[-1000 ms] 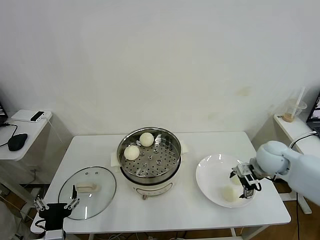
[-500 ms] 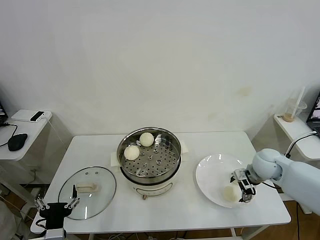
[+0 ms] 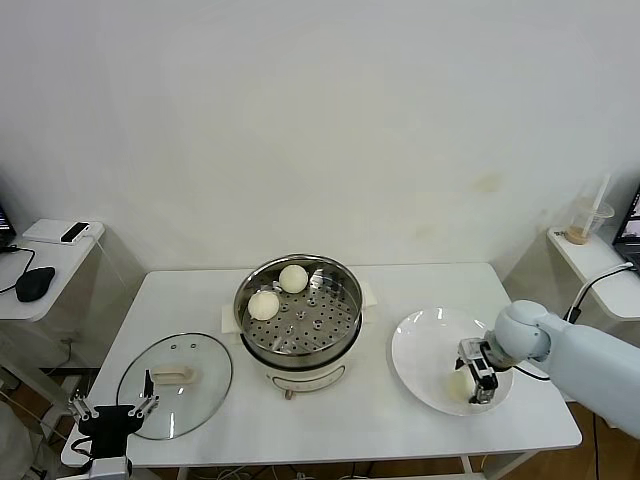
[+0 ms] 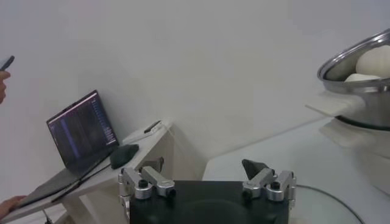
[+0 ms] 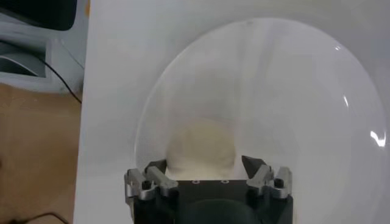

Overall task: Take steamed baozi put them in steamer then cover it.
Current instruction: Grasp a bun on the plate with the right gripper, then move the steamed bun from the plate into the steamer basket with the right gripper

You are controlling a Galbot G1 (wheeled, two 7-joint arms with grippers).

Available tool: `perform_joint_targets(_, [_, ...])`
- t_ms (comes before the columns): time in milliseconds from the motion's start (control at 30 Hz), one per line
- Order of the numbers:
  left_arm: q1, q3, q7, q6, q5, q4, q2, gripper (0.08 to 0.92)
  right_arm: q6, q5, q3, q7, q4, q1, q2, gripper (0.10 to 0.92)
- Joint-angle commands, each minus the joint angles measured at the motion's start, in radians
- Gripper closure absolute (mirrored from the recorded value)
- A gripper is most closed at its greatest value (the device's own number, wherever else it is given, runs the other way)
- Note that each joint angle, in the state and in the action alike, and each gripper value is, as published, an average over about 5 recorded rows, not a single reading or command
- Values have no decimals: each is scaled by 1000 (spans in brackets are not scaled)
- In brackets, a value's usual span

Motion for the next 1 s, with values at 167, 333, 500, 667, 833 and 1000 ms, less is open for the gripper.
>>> perform_joint_targets(167, [6, 1, -1, 0, 0, -12, -2, 177, -6, 4, 7, -3, -23, -6, 17, 413])
perform_joint_targets(333, [8, 2, -1, 1, 0, -18, -2, 177, -3, 15, 17, -23, -20, 19, 15, 446])
perform_joint_targets(500, [7, 1, -1, 1, 0, -20, 1, 177, 11, 37, 19, -68, -10, 90, -2, 456])
perform_joint_targets(667, [6, -1, -1, 1, -3, -20, 6, 177, 26, 87, 7, -98, -11, 207, -10, 452])
perform_joint_targets(833, [11, -1, -2, 1, -5, -28, 9, 177, 30, 151, -13, -102, -43, 362, 25, 448])
perform_joint_targets(1000, [12, -4, -2, 1, -7, -35, 14, 177, 24, 217, -71, -86, -89, 517, 120, 448])
